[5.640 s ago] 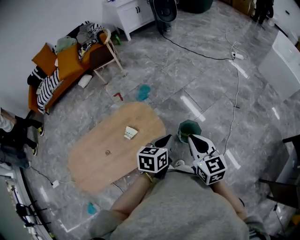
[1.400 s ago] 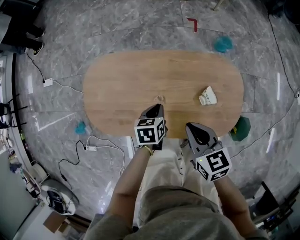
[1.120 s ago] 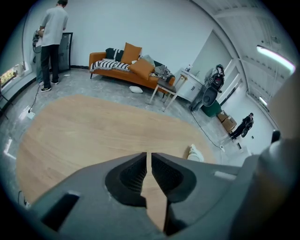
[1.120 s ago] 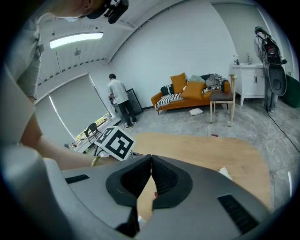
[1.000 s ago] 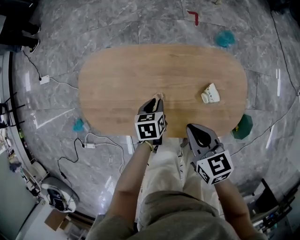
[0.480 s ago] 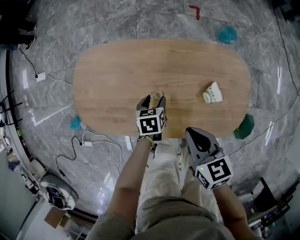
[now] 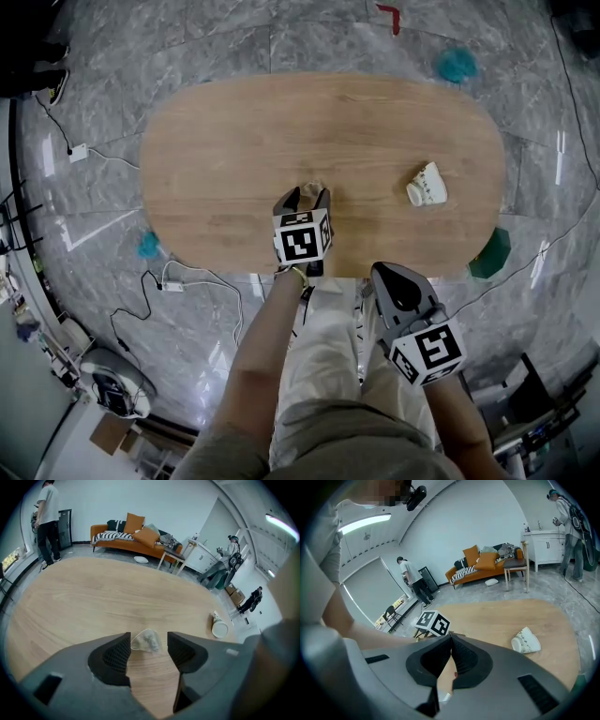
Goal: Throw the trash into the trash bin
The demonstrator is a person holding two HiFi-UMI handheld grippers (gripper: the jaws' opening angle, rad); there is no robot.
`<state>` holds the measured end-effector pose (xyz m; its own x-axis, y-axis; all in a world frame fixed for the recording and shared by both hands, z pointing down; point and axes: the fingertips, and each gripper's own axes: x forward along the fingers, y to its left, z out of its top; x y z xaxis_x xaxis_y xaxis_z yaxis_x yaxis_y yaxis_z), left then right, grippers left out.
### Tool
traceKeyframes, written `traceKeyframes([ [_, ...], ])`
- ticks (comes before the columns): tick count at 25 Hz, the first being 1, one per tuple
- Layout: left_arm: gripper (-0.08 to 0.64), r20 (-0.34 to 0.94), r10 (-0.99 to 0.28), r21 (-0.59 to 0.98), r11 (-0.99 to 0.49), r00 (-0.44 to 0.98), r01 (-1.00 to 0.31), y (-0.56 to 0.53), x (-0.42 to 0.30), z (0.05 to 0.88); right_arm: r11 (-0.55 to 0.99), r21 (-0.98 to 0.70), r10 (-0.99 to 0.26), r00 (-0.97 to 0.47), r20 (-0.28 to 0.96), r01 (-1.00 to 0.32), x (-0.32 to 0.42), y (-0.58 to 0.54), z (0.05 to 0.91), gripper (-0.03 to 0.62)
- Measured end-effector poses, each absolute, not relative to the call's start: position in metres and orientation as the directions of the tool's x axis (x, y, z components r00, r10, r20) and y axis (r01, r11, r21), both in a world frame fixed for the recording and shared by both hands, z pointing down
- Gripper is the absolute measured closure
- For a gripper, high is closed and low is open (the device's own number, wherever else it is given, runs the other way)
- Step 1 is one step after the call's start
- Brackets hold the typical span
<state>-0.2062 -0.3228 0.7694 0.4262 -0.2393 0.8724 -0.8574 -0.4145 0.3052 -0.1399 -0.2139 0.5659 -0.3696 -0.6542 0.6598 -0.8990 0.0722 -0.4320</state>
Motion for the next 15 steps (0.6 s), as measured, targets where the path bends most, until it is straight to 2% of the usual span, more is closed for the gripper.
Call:
traceKeyframes([
  [7, 0.322, 0.882, -0.236, 0.288, -0.417, 0.409, -0.862, -0.320, -0.207, 0.774, 0.058, -0.433, -0.657, -0.361, 0.662, -0.899, -0.136, -0.210, 0.569, 0.583],
  [9, 0.355, 0.886, -0.241, 0.275, -0.412, 0.395, -0.869, -0.320, -0.208, 0.775, 0.054, -0.433, -0.657, -0.359, 0.663, -0.900, -0.135, -0.209, 0.569, 0.583],
  [12, 0.452, 0.890, -0.258, 0.258, -0.394, 0.376, -0.882, -0.323, -0.213, 0.774, 0.055, -0.432, -0.658, -0.358, 0.662, -0.900, -0.136, -0.209, 0.569, 0.583],
  [15, 0.468, 0.891, -0.262, 0.256, -0.387, 0.372, -0.886, -0.323, -0.216, 0.769, 0.057, -0.431, -0.662, -0.357, 0.659, -0.901, -0.138, -0.209, 0.565, 0.583],
])
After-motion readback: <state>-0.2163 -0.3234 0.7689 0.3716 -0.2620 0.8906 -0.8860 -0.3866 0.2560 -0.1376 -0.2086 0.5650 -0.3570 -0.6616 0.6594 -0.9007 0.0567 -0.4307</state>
